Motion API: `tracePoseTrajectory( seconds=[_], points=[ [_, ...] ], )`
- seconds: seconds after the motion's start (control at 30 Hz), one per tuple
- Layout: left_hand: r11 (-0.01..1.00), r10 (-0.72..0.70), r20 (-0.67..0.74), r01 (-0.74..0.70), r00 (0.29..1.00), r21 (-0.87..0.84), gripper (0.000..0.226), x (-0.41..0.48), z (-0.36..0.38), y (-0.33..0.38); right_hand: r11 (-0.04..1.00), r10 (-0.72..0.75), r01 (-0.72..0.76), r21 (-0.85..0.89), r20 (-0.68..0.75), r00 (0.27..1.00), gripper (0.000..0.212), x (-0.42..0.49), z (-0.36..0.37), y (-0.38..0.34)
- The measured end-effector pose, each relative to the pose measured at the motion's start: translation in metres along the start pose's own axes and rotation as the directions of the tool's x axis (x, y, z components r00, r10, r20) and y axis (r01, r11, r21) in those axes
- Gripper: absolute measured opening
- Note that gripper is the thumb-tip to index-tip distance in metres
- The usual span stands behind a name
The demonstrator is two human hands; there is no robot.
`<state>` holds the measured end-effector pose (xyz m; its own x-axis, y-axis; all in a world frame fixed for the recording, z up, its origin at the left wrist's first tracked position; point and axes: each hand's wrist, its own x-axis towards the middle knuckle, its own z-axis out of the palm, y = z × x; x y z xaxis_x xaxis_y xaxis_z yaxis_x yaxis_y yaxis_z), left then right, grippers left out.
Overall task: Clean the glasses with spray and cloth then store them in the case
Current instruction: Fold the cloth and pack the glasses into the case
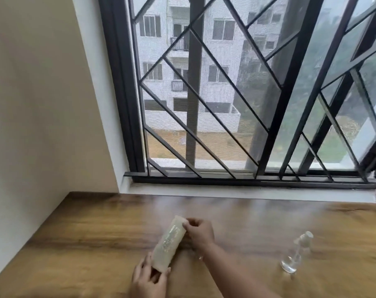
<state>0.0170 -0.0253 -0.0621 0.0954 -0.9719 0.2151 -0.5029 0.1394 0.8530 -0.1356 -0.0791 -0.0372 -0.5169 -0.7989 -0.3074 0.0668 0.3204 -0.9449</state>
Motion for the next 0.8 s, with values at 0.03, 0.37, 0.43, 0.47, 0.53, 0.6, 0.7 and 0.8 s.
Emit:
tracePoseTrajectory(
  seconds=[0.03, 0.37, 0.43, 0.47, 0.53, 0.6, 0.7, 0.8],
  points=[
    [1.0, -0.006, -0.029, 0.007, 1.0, 0.03, 0.072, 0.002, -0.004, -0.003, 1.0, 0.002, -0.001, -0.027, 0.04, 0.999, 0.021, 0.001, 0.014, -0.002],
    [0.993, -0.049, -0.121, 0.061, 0.991, 0.099, 0.068, 0.009, -0.012, -0.018, 0.973, 0.013, 0.045, -0.226, 0.249, 0.968, 0.055, -0.008, 0.055, -0.01],
    [0.993, -0.062, -0.125, 0.074, 0.99, 0.09, 0.068, 0.008, -0.01, -0.019, 0.964, 0.012, 0.063, -0.258, 0.281, 0.96, 0.057, -0.009, 0.055, -0.01],
    [0.993, -0.063, -0.131, 0.075, 0.989, 0.09, 0.068, 0.008, -0.009, -0.019, 0.96, 0.019, 0.065, -0.272, 0.294, 0.956, 0.056, -0.009, 0.054, -0.011],
    [0.993, -0.063, -0.138, 0.076, 0.988, 0.093, 0.068, 0.007, -0.009, -0.019, 0.951, 0.029, 0.072, -0.301, 0.319, 0.947, 0.056, -0.01, 0.053, -0.012],
    [0.992, -0.054, -0.132, 0.069, 0.99, 0.107, 0.068, 0.007, -0.009, -0.017, 0.941, 0.032, 0.084, -0.327, 0.334, 0.942, 0.063, -0.012, 0.052, -0.014],
    [0.992, -0.058, -0.128, 0.072, 0.99, 0.103, 0.074, 0.006, -0.012, -0.013, 0.939, 0.03, 0.101, -0.328, 0.372, 0.928, 0.07, -0.015, 0.047, -0.016],
    [0.992, -0.068, -0.106, 0.079, 0.992, 0.098, 0.074, 0.006, -0.012, -0.011, 0.941, 0.023, 0.105, -0.322, 0.369, 0.929, 0.08, -0.026, 0.036, -0.021]
  ],
)
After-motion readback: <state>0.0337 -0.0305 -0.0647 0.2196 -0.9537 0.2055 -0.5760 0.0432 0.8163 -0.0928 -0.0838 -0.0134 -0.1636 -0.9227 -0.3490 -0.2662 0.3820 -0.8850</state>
